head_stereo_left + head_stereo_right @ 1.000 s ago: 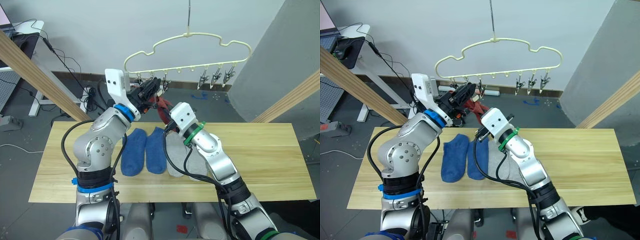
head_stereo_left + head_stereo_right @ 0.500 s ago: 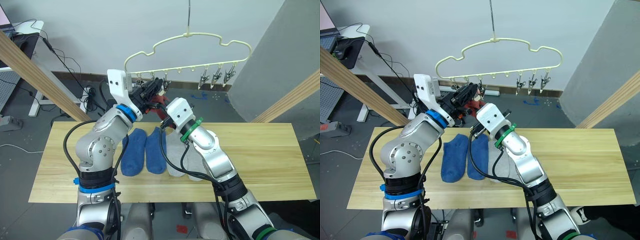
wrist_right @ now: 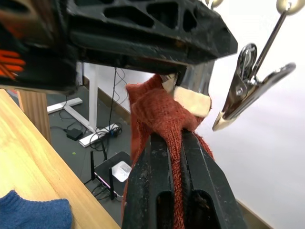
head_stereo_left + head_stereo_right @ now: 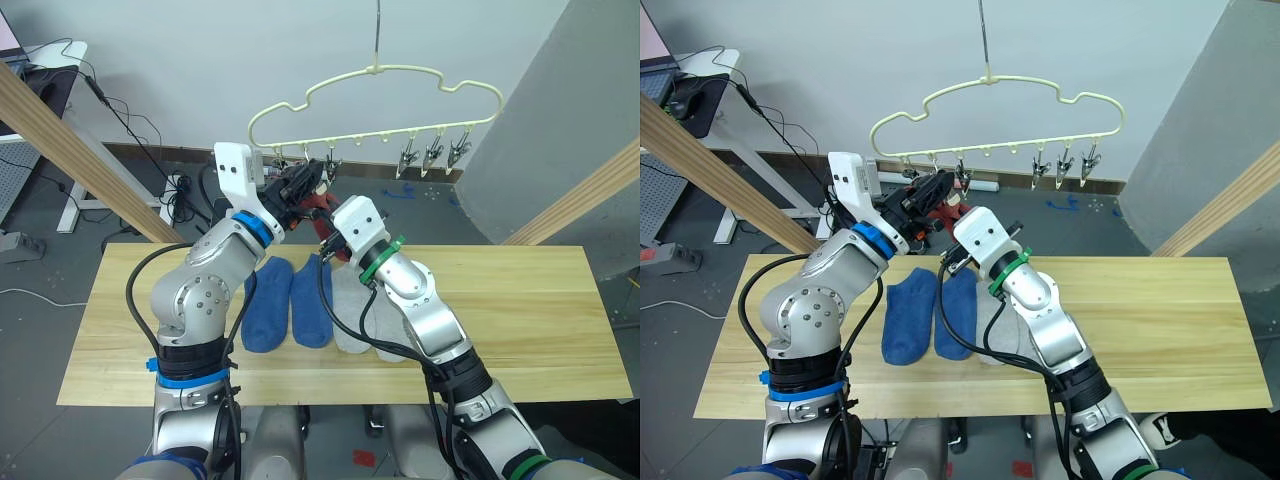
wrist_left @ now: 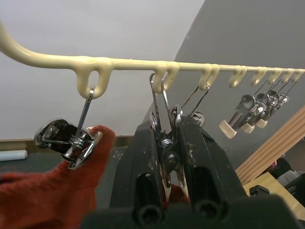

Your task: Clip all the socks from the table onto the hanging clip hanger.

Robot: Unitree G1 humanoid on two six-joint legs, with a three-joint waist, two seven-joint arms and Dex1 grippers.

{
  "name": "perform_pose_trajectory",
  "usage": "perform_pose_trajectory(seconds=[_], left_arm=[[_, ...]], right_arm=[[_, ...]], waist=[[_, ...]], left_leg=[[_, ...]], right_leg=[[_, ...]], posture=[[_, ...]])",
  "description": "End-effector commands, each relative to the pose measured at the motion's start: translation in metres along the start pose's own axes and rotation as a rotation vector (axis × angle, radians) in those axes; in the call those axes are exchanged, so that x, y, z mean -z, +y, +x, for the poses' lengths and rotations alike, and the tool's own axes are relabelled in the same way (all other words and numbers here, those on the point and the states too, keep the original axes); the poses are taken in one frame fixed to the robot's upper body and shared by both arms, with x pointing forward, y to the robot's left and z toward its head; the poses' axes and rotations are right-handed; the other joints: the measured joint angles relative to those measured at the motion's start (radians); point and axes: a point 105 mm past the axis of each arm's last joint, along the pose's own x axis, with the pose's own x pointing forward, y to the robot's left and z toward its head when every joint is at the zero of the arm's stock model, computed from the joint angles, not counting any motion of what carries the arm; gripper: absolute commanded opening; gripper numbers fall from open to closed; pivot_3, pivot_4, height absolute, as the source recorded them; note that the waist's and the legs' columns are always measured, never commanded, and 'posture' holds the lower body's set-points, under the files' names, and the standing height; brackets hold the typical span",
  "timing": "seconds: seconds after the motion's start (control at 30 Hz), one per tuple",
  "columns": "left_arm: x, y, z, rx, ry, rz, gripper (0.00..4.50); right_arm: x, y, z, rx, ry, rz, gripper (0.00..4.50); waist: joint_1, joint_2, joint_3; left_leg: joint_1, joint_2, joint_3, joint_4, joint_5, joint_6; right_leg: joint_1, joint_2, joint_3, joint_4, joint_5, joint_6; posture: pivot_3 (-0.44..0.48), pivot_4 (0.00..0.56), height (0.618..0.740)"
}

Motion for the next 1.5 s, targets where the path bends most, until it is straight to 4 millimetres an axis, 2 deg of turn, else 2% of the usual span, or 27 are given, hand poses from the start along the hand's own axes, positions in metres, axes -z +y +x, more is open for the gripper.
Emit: perform_pose_trajectory(seconds=[0.03, 0.27, 0.63, 0.7, 0.73, 0.9, 1.37, 1.5], left_arm=[[-0.007, -0.008, -0.002, 0.019, -0.029, 0.003, 0.29], [-0.004, -0.010, -0.003, 0.016, -0.024, -0.001, 0.29], [0.001, -0.012, -0.005, 0.017, -0.013, -0.027, 0.29], [0.001, -0.010, -0.007, 0.008, -0.008, -0.016, 1.00], [0.001, -0.009, -0.008, 0.003, -0.004, -0.006, 1.18], [0.005, -0.003, -0.012, -0.011, 0.022, 0.028, 2.71], [0.001, 0.000, -0.023, 0.024, 0.038, 0.128, 2.71], [0.000, 0.003, -0.026, 0.021, 0.041, 0.158, 2.74]], right_arm=[[-0.012, -0.004, 0.002, 0.034, -0.045, 0.009, 0.00], [-0.029, -0.004, 0.012, 0.050, -0.102, 0.041, 0.00], [-0.033, 0.000, 0.017, 0.042, -0.118, 0.053, 0.00], [-0.033, -0.001, 0.018, 0.042, -0.119, 0.053, 0.00], [-0.033, -0.001, 0.018, 0.042, -0.120, 0.053, 0.00], [-0.033, -0.002, 0.018, 0.042, -0.121, 0.053, 0.00], [-0.022, 0.003, 0.013, 0.007, -0.079, 0.097, 0.00], [-0.017, 0.002, 0.008, 0.008, -0.054, 0.109, 1.10]], waist=[[0.000, 0.000, 0.000], [-0.002, 0.000, 0.000], [-0.005, 0.000, 0.000], [-0.006, 0.000, 0.000], [-0.006, 0.000, 0.000], [-0.007, 0.000, 0.000], [-0.007, 0.000, 0.000], [-0.007, 0.000, 0.000]], left_leg=[[0.000, 0.000, 0.000, 0.000, 0.000, 0.000], [0.000, 0.000, 0.000, 0.000, 0.000, 0.000], [0.000, 0.000, 0.000, 0.000, 0.000, 0.000], [0.000, 0.000, 0.000, 0.000, 0.000, 0.000], [0.000, 0.000, 0.000, 0.000, 0.000, 0.000], [0.000, 0.000, 0.000, 0.000, 0.000, 0.000], [0.000, 0.000, 0.000, 0.000, 0.000, 0.000], [0.000, 0.000, 0.000, 0.000, 0.000, 0.000]], right_leg=[[0.000, 0.000, 0.000, 0.000, 0.000, 0.000], [0.000, 0.000, 0.000, 0.000, 0.000, 0.000], [0.000, 0.000, 0.000, 0.000, 0.000, 0.000], [0.000, 0.000, 0.000, 0.000, 0.000, 0.000], [0.000, 0.000, 0.000, 0.000, 0.000, 0.000], [0.000, 0.000, 0.000, 0.000, 0.000, 0.000], [0.000, 0.000, 0.000, 0.000, 0.000, 0.000], [0.000, 0.000, 0.000, 0.000, 0.000, 0.000]], posture=[[-0.107, 0.354, 0.740], [-0.107, 0.354, 0.740], [-0.107, 0.347, 0.740], [-0.107, 0.347, 0.740], [-0.107, 0.347, 0.740], [-0.106, 0.346, 0.740], [-0.096, 0.349, 0.740], [-0.097, 0.350, 0.740]])
